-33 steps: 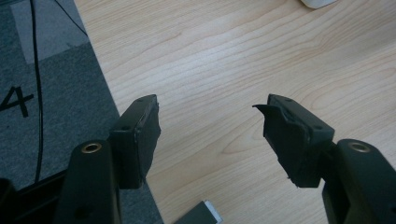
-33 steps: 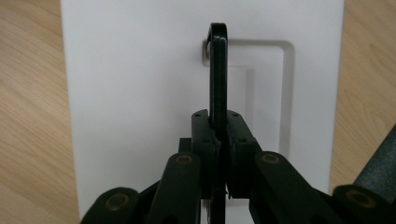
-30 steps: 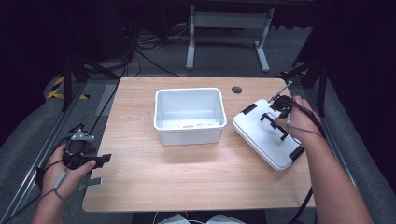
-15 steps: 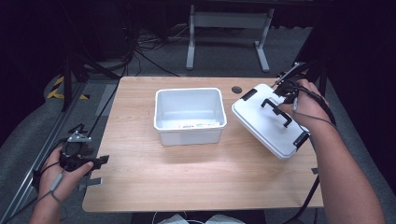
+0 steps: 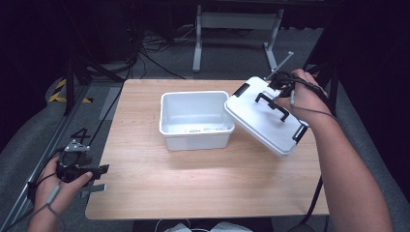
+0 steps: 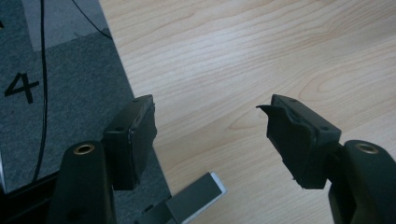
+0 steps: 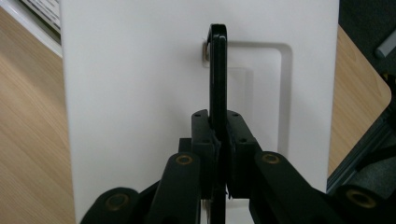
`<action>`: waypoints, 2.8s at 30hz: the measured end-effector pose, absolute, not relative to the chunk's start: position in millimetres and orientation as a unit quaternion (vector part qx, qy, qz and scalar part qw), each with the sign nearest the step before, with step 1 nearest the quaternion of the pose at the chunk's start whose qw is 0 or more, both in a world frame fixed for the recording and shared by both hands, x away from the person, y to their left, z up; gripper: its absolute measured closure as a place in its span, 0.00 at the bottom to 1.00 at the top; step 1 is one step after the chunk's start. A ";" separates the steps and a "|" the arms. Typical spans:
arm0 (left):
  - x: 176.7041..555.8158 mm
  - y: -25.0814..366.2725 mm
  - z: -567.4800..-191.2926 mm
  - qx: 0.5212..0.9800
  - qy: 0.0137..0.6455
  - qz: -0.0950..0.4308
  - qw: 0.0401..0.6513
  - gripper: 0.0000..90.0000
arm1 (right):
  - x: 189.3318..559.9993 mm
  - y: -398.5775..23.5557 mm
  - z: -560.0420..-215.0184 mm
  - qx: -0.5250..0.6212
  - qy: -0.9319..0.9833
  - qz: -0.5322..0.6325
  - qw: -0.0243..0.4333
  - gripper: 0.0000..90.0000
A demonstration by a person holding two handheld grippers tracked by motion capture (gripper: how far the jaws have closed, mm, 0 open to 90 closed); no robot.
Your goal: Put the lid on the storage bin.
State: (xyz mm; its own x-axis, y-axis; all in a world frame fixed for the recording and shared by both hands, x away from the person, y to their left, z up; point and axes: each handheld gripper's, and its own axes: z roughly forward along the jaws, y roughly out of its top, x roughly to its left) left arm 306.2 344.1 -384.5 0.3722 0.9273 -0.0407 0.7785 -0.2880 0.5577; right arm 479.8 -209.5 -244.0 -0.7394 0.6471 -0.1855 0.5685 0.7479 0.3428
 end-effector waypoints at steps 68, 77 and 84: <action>293.5 365.0 -387.5 0.773 0.565 0.133 0.257 0.35 | 503.9 2.6 -261.7 0.103 0.980 0.116 0.127 0.94; 282.3 371.9 -388.7 0.766 0.575 0.134 0.253 0.35 | 507.4 7.3 -264.3 0.077 0.983 0.111 0.125 0.94; 273.4 376.8 -390.6 0.762 0.584 0.135 0.247 0.35 | 513.4 4.2 -265.6 0.073 0.983 0.118 0.121 0.94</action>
